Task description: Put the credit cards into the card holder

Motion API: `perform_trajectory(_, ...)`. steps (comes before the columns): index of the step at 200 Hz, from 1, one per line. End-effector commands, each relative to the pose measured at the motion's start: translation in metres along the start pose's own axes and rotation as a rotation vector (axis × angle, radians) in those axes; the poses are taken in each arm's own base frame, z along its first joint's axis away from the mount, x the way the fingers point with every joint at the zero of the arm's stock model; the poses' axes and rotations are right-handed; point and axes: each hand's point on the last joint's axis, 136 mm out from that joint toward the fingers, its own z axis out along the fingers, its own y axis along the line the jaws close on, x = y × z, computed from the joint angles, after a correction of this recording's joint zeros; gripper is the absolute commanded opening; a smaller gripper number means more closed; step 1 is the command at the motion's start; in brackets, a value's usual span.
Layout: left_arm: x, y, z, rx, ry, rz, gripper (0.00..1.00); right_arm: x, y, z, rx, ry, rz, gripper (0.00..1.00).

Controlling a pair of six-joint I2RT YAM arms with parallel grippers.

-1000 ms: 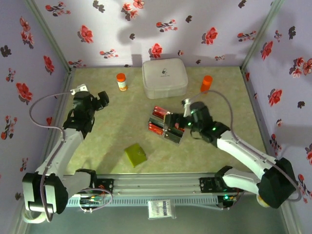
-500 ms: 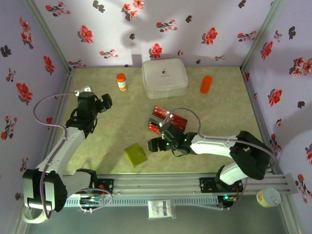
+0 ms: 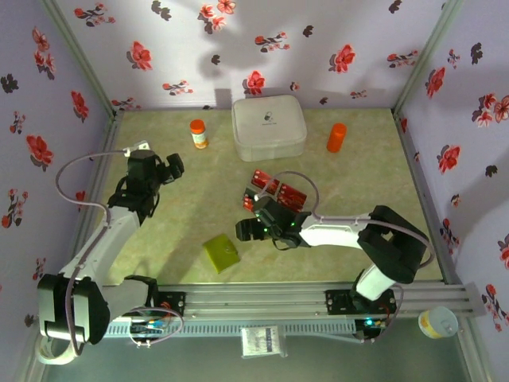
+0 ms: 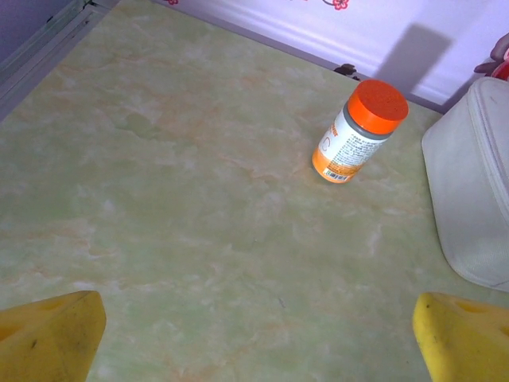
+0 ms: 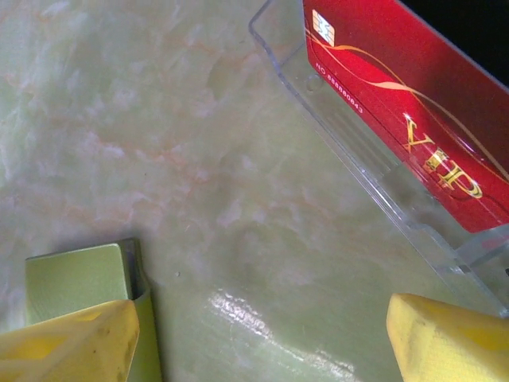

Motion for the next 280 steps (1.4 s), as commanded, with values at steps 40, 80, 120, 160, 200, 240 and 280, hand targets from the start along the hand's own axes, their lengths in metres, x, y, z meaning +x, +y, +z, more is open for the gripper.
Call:
perform_trajectory(40, -0.007, -0.007, 0.000, 0.012, -0.012, -0.013, 1.00, -0.039, -0.036, 0.000, 0.107, -0.110, 0.036, 0.82)
perform_trajectory(80, -0.007, -0.008, -0.001, 0.014, -0.011, -0.011, 1.00, -0.056, -0.058, -0.001, 0.155, -0.140, 0.065, 0.82)
perform_trajectory(120, -0.007, -0.008, -0.001, 0.014, -0.010, -0.012, 1.00, -0.076, -0.070, 0.003, 0.158, -0.162, 0.090, 0.82)
perform_trajectory(160, -0.004, -0.009, 0.000, 0.014, 0.000, -0.010, 1.00, -0.096, -0.078, 0.010, 0.148, -0.158, 0.093, 0.82)
perform_trajectory(200, -0.002, -0.010, -0.002, 0.018, 0.006, -0.016, 1.00, -0.105, -0.068, 0.007, 0.101, -0.128, 0.061, 0.81)
perform_trajectory(240, 0.001, -0.012, -0.006, 0.035, 0.023, -0.029, 1.00, -0.086, -0.025, -0.014, -0.080, -0.064, 0.070, 0.78)
perform_trajectory(280, 0.010, -0.014, -0.012, 0.056, 0.067, -0.033, 1.00, -0.039, 0.007, -0.024, -0.119, 0.035, 0.048, 0.78)
